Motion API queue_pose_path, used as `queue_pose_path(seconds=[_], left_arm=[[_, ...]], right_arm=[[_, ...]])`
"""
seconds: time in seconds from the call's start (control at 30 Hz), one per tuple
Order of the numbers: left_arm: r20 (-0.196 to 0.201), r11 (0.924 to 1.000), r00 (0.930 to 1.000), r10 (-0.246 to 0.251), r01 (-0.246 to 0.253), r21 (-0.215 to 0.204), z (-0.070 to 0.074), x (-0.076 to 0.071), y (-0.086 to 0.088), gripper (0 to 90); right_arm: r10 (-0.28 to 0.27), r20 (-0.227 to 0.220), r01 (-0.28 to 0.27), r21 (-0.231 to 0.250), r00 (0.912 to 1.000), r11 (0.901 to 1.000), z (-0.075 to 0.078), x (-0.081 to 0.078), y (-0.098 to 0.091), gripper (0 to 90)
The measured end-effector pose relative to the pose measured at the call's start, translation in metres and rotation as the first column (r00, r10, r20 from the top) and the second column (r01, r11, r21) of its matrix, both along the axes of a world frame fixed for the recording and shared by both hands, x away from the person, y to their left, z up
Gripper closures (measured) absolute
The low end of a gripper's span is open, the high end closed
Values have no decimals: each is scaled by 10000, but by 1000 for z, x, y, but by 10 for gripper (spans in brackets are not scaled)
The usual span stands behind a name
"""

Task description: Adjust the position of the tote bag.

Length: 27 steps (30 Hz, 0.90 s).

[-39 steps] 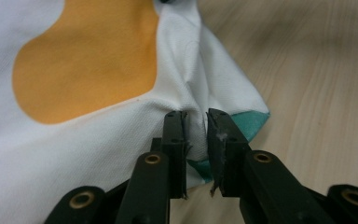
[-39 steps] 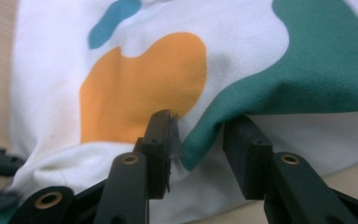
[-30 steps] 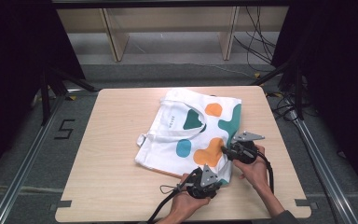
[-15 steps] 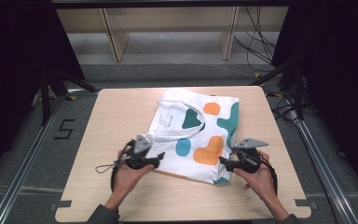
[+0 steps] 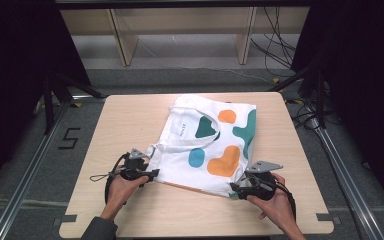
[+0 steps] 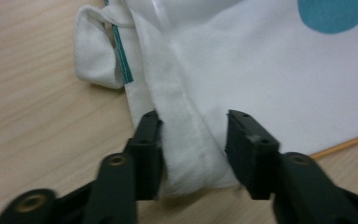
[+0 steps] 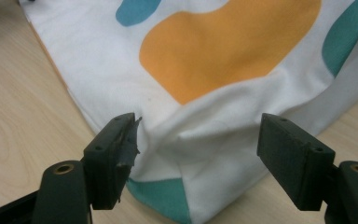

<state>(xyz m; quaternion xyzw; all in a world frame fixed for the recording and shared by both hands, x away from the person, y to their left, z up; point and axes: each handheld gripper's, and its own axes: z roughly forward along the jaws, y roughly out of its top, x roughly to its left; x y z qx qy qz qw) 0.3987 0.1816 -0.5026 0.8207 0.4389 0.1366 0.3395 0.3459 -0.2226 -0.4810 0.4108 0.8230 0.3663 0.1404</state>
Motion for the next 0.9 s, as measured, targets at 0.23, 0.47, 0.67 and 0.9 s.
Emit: queue_pose_path(seconds=[0.23, 0.47, 0.67, 0.9], left_arm=[[385, 9967, 9960, -806, 801, 152, 3, -14, -13, 801], [471, 9858, 9848, -1672, 1676, -51, 0, -42, -32, 799], [647, 9725, 9713, -2289, 2311, -280, -2, -67, -67, 787], [1107, 9541, 9488, -2959, 2992, -140, -3, -83, -117, 763]], right_arm=[[326, -369, -340, -374, 9988, 9987, -6, -1, -5, 513], [574, -344, -600, -781, 9978, 9951, -8, 7, -20, 739], [588, 419, -497, -1915, 9974, 9802, -12, 33, -24, 831], [-59, 950, 281, -2342, 9955, 9718, -15, 75, -31, 841]])
